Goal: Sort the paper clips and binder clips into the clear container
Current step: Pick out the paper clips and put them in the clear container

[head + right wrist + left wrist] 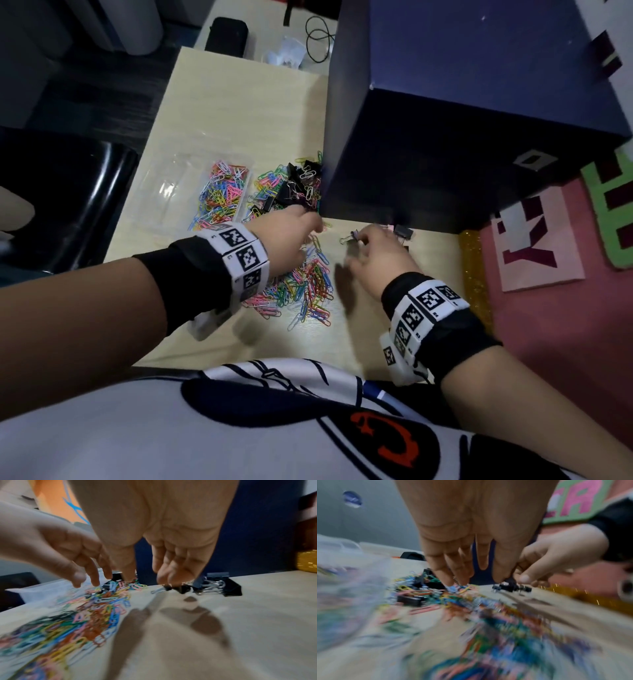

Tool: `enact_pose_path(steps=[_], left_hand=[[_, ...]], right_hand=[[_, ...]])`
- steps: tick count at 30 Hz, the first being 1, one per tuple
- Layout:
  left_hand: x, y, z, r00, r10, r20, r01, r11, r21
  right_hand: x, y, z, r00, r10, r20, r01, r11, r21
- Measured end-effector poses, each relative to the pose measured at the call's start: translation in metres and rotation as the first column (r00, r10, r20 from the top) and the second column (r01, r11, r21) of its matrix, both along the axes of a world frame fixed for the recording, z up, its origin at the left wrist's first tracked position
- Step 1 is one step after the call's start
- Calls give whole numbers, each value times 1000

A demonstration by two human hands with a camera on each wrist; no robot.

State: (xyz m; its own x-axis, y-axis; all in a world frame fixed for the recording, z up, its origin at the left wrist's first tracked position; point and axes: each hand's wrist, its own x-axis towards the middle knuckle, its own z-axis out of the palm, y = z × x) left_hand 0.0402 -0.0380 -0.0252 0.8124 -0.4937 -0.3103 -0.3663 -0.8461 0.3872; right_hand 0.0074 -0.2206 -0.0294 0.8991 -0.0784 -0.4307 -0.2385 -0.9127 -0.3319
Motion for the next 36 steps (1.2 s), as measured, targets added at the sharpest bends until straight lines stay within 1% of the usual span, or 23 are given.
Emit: enact_pose_path(steps=[2, 4, 6, 9, 11, 13, 15, 17, 20, 23, 26, 30, 36], left_hand=[[-8, 16, -2, 996, -81, -22, 84, 977, 195], [-18, 32, -5, 993, -101, -56, 114, 934, 337], [-27, 43, -8, 993, -81, -90, 113, 892, 438], [-37, 50, -15, 991, -57, -122, 112, 851, 513], [-36, 50, -18, 986, 4, -164, 75, 877, 475], [-32, 50, -20, 979, 68, -191, 9, 925, 379], [-29, 48, -22, 982, 86, -170, -32, 954, 299], [-28, 45, -25, 988, 84, -132, -47, 965, 258], [-25, 41, -27, 993, 62, -106, -35, 971, 238], [-19, 40, -28, 993, 26, -112, 3, 966, 257], [-16, 39, -30, 991, 28, -128, 5, 969, 246], [-16, 39, -31, 994, 39, -105, -14, 973, 229], [-13, 41, -30, 997, 53, -57, -42, 984, 171]], right_hand=[[-7, 10, 0, 975, 89, -201, -101, 994, -48], [-17, 20, -1, 926, 147, -347, -194, 975, -105], [-25, 30, -8, 899, 188, -396, -251, 961, -113], [-31, 43, -15, 917, 193, -350, -240, 966, -98], [-28, 47, -17, 939, 185, -291, -212, 975, -62], [-21, 50, -19, 960, 170, -224, -172, 985, 11], [-12, 52, -21, 973, 156, -169, -150, 988, 44], [-6, 52, -19, 981, 135, -142, -128, 990, 56], [-3, 53, -16, 982, 120, -147, -109, 991, 78], [-7, 60, -19, 962, 214, -171, -212, 977, 30], [-10, 67, -25, 946, 294, -137, -293, 956, 27], [-12, 68, -24, 958, 280, -64, -276, 959, 65], [-7, 62, -21, 975, 219, -33, -217, 975, 57]])
